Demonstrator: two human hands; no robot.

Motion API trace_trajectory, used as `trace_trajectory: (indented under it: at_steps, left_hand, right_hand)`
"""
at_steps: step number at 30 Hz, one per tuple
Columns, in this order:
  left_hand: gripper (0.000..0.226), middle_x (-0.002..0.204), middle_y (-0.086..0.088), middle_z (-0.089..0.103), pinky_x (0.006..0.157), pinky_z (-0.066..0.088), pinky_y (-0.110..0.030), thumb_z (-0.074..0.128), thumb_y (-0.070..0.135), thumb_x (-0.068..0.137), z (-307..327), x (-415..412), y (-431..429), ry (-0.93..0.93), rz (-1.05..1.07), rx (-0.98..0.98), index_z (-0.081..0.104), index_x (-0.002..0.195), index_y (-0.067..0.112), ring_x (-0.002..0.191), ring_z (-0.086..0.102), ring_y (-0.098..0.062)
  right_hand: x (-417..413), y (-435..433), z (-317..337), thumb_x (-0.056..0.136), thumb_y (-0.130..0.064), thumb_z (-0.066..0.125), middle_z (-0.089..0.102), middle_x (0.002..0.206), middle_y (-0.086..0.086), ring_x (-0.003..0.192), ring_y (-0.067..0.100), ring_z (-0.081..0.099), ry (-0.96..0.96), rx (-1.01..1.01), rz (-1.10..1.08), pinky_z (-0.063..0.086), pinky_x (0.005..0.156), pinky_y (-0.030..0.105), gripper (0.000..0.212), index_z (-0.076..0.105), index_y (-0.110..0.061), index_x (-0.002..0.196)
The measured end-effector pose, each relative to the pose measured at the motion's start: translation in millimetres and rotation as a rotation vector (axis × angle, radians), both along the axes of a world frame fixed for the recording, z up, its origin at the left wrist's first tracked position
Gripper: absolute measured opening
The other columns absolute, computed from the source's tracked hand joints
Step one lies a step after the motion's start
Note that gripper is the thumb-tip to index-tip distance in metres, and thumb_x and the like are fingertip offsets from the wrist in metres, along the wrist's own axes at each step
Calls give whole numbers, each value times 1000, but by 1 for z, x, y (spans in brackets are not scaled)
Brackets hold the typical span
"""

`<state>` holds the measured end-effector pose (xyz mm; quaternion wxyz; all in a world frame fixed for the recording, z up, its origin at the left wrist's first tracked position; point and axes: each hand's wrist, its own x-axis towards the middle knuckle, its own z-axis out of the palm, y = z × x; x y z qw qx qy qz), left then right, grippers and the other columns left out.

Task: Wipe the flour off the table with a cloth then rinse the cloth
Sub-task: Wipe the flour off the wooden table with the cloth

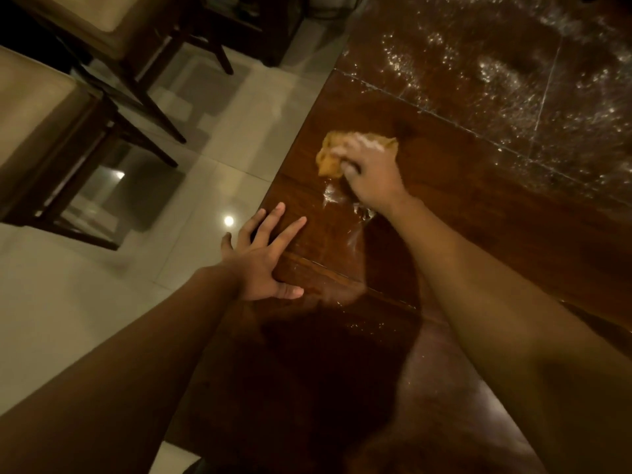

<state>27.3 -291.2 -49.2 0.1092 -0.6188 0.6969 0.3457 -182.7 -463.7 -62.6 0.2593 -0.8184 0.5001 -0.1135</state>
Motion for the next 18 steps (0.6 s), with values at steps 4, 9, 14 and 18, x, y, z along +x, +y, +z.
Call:
trace_trajectory:
  at_steps: [4,9,14,18]
  left_hand:
    - [119,148,19,-38,108,6,-69,65,79,58,2,-1,-2,9,19,15,-22,136,60,141,-28,-22]
    - [121,147,17,-40,107,6,-70,67,77,58,3,0,-6,13,1,26,-24,135,60,140,-29,-24]
    - [126,144,17,-44,108,5,-69,72,74,55,5,-2,-12,15,-1,49,-24,135,60,138,-33,-23]
    - [129,142,18,-46,109,5,-68,75,71,53,6,-3,-15,10,-2,61,-24,135,61,138,-34,-22]
  right_hand:
    - [-39,38,4,91,2,61,57,141,-3,142,16,39,-63,129,438,15,123,44,37,75,-23,113]
    - [-85,7,9,92,5,58,60,137,-4,137,15,47,-105,86,-378,22,118,17,42,73,-27,115]
    - [-14,53,-5,85,0,53,60,138,11,134,35,47,-33,-54,-354,26,119,52,44,72,-21,118]
    - [-32,118,-5,84,5,58,59,140,-3,142,21,41,-82,50,278,15,120,48,45,75,-29,109]
